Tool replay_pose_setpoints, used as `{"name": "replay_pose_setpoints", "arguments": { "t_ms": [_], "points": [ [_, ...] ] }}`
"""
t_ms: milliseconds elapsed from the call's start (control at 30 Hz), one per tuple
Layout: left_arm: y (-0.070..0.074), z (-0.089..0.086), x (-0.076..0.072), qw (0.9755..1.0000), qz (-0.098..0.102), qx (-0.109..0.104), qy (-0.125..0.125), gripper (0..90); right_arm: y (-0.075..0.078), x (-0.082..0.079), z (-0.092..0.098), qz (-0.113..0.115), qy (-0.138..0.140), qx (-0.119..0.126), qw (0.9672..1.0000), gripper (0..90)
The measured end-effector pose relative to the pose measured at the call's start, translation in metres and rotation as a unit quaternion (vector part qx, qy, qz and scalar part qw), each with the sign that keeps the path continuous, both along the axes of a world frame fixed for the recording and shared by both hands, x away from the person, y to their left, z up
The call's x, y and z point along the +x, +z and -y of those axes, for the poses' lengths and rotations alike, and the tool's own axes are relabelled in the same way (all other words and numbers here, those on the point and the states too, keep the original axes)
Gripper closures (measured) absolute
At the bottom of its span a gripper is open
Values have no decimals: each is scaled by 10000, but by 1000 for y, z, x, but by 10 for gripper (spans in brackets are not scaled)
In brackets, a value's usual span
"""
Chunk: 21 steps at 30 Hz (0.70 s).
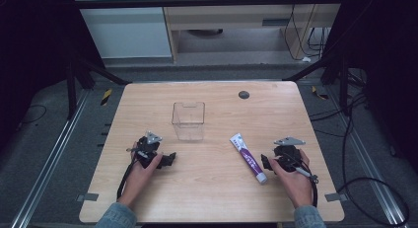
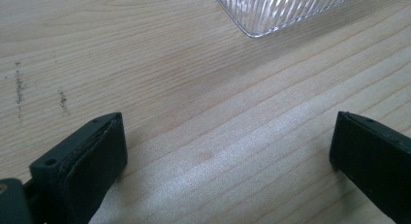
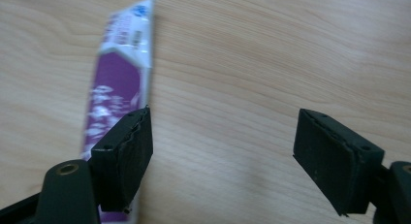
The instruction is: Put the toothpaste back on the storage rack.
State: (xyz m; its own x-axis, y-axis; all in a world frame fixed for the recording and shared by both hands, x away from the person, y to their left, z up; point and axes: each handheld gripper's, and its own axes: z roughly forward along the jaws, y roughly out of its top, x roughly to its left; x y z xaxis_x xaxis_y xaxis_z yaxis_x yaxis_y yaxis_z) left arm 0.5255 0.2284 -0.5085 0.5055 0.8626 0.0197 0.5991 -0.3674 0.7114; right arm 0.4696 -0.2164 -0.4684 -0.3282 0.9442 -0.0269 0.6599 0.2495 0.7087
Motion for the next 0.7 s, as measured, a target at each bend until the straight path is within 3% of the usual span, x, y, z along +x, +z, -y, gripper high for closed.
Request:
{"name": "replay_pose_setpoints", "arguments": {
  "t_ms": [133, 400, 700],
  "points": [
    [0, 0, 0, 10000, -1, 2, 1, 0, 13, -8, -14, -100, 291, -50, 9995, 222],
    [0, 0, 0, 10000, -2, -1, 2, 0, 26, -4, -35, -263, 521, -214, 9981, 186],
    [0, 0, 0, 10000, -1, -3, 3, 0, 34, 6, -56, -383, 855, -430, 9947, 352]
  ]
}}
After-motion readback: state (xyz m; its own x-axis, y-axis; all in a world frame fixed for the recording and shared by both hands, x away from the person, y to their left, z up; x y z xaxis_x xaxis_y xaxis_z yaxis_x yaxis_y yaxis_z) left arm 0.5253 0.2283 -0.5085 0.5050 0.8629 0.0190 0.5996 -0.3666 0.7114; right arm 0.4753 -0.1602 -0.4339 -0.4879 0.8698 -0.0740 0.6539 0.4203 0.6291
